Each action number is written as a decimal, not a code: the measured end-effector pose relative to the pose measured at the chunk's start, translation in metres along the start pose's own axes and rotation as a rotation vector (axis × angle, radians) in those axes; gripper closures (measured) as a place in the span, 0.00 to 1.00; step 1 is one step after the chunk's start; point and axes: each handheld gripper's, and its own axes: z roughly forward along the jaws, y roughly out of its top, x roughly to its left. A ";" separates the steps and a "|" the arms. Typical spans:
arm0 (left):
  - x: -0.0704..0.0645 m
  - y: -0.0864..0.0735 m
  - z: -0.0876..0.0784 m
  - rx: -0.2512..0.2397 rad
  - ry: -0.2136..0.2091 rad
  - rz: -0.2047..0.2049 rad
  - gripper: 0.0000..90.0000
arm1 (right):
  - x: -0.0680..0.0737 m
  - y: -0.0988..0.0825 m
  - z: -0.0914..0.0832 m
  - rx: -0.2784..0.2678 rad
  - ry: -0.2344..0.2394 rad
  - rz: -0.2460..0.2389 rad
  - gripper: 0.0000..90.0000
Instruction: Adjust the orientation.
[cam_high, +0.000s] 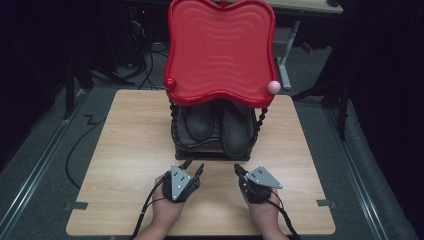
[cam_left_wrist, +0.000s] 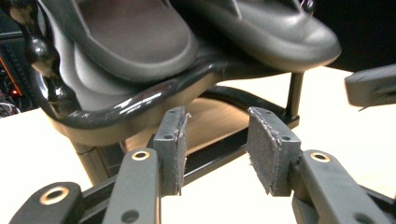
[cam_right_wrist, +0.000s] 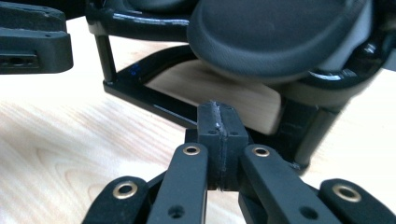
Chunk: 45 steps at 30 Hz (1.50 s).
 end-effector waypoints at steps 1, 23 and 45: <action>0.001 0.000 0.000 0.001 0.002 -0.001 0.64 | -0.001 -0.001 -0.003 -0.002 -0.004 0.000 1.00; 0.033 -0.018 -0.034 0.018 0.146 -0.041 0.65 | -0.012 0.025 0.022 -0.104 -0.025 0.039 1.00; 0.030 0.019 0.027 -0.088 0.196 -0.031 0.88 | -0.034 0.048 0.044 -0.148 -0.114 0.057 1.00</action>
